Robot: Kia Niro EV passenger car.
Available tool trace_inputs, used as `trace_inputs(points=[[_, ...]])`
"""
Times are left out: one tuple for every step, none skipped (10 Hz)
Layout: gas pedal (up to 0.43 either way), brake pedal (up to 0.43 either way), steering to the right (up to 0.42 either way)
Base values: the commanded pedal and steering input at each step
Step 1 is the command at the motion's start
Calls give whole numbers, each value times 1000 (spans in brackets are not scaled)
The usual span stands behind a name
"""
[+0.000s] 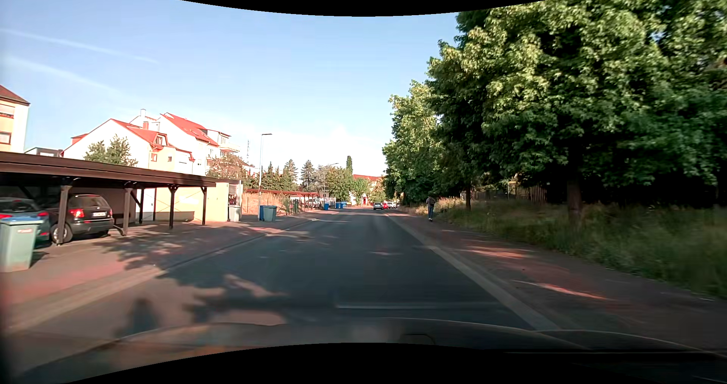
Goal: Follow the waypoints while adhering to traffic rules and regulations
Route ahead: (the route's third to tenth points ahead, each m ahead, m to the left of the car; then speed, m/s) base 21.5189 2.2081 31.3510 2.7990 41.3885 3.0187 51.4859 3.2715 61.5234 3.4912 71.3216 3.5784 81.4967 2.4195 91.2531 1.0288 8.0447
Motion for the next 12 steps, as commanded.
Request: trace_inputs(points=[[28,0,-21],[28,0,-20],[28,0,-20],[28,0,-20],[28,0,-20],[28,0,-20],[28,0,-19],[28,0,-18],[28,0,-18],[28,0,-17],[28,0,-17],[28,0,-17]])
